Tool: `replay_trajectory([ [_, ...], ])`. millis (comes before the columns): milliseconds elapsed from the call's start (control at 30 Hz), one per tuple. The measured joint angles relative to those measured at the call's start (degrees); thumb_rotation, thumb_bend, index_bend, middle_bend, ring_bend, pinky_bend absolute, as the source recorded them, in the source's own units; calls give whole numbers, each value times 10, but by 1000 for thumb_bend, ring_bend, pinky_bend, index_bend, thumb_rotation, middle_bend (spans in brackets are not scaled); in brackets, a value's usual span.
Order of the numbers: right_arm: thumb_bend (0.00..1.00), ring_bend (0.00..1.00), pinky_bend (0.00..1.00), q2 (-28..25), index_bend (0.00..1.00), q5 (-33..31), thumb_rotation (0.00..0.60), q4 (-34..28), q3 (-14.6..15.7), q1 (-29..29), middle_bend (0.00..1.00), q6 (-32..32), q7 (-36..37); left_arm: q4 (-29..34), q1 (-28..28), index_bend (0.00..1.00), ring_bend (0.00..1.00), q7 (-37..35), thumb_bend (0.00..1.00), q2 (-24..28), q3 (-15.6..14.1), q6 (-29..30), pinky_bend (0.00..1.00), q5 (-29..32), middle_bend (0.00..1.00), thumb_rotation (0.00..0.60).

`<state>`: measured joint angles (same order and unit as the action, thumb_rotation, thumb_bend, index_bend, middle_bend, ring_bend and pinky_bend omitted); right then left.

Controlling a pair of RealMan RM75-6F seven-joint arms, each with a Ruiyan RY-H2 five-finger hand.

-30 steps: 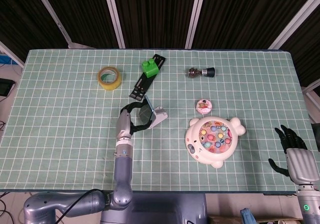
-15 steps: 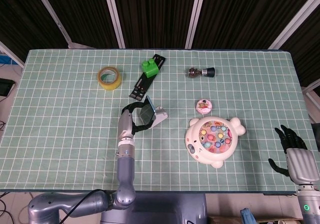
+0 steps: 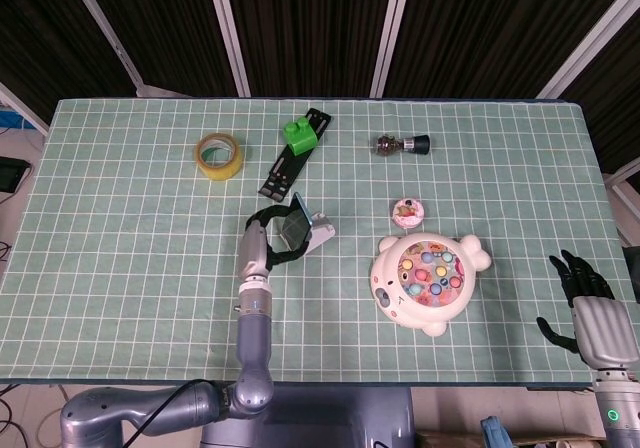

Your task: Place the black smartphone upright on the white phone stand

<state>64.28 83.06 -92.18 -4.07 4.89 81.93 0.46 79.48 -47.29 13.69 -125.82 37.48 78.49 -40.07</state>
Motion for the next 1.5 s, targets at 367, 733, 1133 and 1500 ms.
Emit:
replay_trajectory([
  [367, 343, 0, 152, 0, 87, 1, 600, 0, 0, 0, 0, 0, 1, -12, 4, 434, 81, -4, 269, -1, -2, -11, 0, -7, 498, 600],
  [733, 343, 0, 152, 0, 88, 0, 600, 0, 0, 0, 0, 0, 0, -24, 9, 424, 80, -14, 268, 0, -9, -25, 0, -16, 488, 600],
  [1133, 343, 0, 152, 0, 87, 0, 600, 0, 0, 0, 0, 0, 1, -25, 13, 417, 79, -21, 258, 0, -8, -36, 0, -20, 481, 600],
  [1500, 344, 0, 152, 0, 87, 1, 600, 0, 0, 0, 0, 0, 1, -32, 14, 407, 72, -27, 257, -2, -11, -45, 0, -23, 471, 600],
])
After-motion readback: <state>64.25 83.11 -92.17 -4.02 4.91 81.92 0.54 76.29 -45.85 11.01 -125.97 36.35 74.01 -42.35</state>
